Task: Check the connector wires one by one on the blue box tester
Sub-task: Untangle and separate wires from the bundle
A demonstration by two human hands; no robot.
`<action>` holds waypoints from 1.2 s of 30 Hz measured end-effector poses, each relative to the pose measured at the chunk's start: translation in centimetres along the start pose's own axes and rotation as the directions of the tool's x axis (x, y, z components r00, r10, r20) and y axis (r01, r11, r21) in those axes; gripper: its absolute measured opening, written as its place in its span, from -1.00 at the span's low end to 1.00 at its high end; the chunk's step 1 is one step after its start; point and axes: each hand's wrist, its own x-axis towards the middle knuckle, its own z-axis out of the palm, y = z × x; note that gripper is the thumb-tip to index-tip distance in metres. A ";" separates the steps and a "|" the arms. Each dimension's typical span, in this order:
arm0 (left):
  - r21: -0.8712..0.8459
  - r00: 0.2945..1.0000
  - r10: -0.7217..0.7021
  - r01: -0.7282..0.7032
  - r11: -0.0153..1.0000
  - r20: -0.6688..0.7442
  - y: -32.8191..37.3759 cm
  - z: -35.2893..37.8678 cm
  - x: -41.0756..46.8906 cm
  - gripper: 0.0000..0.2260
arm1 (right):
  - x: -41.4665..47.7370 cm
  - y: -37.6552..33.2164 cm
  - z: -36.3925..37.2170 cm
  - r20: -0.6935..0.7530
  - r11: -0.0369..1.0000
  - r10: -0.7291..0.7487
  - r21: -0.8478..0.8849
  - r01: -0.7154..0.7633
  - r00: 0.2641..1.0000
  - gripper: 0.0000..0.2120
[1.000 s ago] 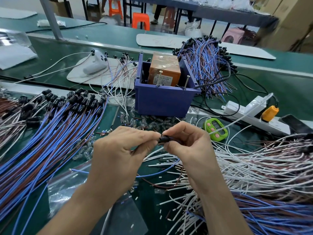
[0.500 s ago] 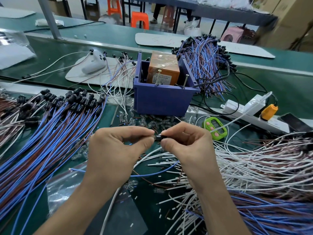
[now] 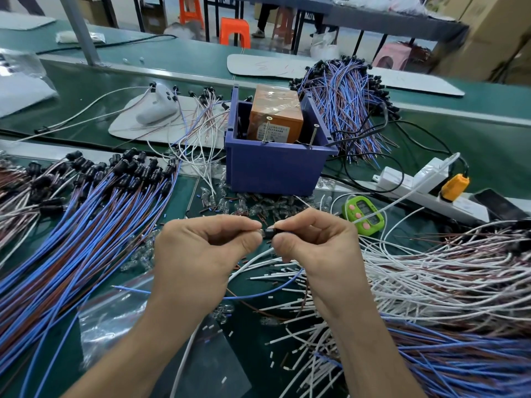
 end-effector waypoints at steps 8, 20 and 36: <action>-0.071 1.000 -0.023 0.022 0.997 -0.012 0.1 0.4 0.0 -0.74 | 0.1 -0.2 -0.2 0.010 1.000 -0.014 0.000 0.014 1.000 -0.78; -0.041 1.000 -0.007 0.005 0.999 -0.026 0.2 0.5 -0.3 -0.75 | 0.1 -0.2 -0.1 -0.022 0.999 -0.023 0.027 0.023 0.999 -0.79; -0.071 0.999 0.039 -0.038 0.997 0.014 -0.3 0.4 -0.5 -0.68 | -0.2 -0.1 -0.2 0.012 0.999 -0.025 0.030 0.025 1.000 -0.72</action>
